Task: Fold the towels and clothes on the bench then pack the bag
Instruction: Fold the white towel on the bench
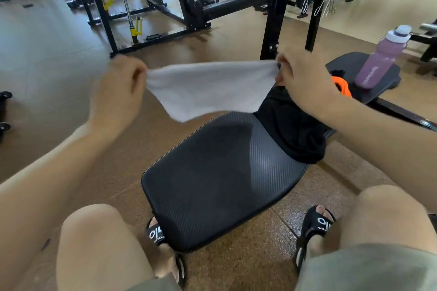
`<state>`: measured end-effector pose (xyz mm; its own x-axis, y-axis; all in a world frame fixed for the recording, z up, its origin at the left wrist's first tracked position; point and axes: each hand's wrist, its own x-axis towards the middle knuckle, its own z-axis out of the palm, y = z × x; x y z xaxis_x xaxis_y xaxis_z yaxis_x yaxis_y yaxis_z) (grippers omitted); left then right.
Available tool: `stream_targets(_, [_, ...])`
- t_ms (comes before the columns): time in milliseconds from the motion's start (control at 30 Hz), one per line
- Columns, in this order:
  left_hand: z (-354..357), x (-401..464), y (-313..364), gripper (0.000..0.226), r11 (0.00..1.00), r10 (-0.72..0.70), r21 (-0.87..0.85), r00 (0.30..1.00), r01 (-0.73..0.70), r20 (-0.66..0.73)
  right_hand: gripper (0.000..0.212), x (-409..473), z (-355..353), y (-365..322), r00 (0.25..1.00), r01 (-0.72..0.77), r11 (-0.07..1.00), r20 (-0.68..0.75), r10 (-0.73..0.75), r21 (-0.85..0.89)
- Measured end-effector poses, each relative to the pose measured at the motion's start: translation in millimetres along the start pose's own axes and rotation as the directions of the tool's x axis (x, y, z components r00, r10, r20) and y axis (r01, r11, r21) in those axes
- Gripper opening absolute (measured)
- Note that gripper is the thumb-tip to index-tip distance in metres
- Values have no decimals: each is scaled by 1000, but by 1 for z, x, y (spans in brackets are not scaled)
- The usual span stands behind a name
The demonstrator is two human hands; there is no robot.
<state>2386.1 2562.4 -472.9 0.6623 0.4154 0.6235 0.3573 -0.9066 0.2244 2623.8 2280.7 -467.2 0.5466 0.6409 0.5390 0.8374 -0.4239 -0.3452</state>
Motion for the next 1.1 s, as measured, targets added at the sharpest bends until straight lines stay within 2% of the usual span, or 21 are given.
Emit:
stream_targets(67, [17,-50,-6,9,997,82,2,988,-83,128,14,-40,17,15,994,16,1000,109,-18,20])
stream_targets(133, [38,-101,-13,10,989,144,-11,941,-148,308,10,-86,44,36,963,21,1000,271,-15,-19])
stream_targets(233, [66,-156,-13,19,970,231,-60,822,-235,521,11,-149,83,64,882,81,987,471,-4,-142])
stream_targets(300, [78,-176,-8,23,933,310,-53,721,-356,620,19,-177,100,74,817,221,946,574,-48,-235])
stream_targets(367, [80,-187,-3,17,892,368,-67,631,-448,683,32,-190,104,75,760,331,899,646,-73,-287])
stream_targets(433, [79,-197,-1,7,870,400,-88,589,-486,702,39,-194,102,74,750,380,871,655,-93,-311])
stream_targets(533, [78,-208,1,7,856,418,-96,572,-508,706,33,-201,97,74,770,388,867,628,-118,-313])
stream_targets(667, [69,-216,11,22,841,446,-123,548,-526,707,24,-212,92,73,770,379,880,626,-127,-288])
stream_targets(867, [61,-230,26,31,787,488,-123,489,-604,723,23,-220,91,78,765,389,876,630,-135,-285])
stream_targets(967, [62,-231,26,30,798,467,-124,474,-590,746,27,-220,88,77,764,397,874,628,-146,-280])
stream_targets(1067, [59,-224,21,10,829,453,-187,436,-528,778,22,-214,86,74,740,435,856,653,-162,-280])
stream_targets(1100, [57,-217,21,18,863,410,-190,431,-468,804,15,-209,84,73,734,448,850,657,-173,-276])
